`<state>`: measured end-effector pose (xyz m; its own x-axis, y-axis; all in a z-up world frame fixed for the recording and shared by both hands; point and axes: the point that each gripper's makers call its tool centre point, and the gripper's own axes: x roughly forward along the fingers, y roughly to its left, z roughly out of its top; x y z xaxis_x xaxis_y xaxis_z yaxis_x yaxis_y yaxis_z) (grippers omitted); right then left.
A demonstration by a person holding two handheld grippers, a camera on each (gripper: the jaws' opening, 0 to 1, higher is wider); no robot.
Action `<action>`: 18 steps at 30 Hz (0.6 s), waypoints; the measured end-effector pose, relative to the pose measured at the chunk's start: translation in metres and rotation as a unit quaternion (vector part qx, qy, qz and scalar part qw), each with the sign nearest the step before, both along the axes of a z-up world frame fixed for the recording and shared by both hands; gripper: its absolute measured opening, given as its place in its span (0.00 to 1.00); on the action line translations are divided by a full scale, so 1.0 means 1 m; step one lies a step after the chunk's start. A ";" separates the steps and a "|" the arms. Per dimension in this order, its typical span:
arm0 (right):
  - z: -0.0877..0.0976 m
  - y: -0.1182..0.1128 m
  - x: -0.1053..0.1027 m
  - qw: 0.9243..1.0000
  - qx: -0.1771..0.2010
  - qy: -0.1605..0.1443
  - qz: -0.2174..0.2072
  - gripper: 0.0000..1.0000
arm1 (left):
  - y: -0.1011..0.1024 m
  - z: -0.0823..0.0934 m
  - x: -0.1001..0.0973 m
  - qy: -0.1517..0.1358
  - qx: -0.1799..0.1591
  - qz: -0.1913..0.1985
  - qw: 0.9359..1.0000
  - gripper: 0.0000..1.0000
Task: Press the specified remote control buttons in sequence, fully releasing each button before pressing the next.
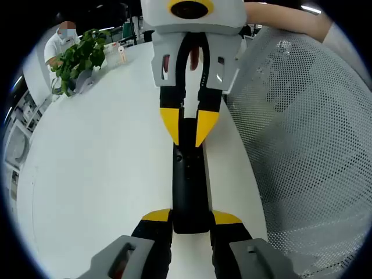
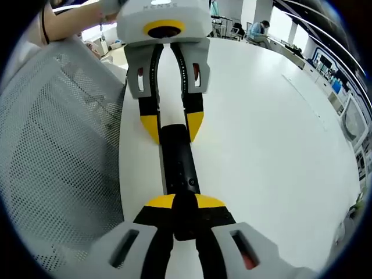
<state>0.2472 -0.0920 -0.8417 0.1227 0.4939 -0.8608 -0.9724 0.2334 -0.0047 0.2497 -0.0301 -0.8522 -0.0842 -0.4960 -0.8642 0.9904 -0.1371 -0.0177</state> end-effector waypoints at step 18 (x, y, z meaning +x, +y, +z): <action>-0.001 0.001 -0.001 1.000 -0.010 -0.024 0.004 0.11 | 0.000 0.000 0.000 0.008 0.003 0.001 1.000 0.24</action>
<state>0.2459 -0.0913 -0.8424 0.1609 0.4785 -0.8632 -0.9727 0.2252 -0.0565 0.2496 -0.0301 -0.8518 -0.0974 -0.4904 -0.8660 0.9902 -0.1353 -0.0348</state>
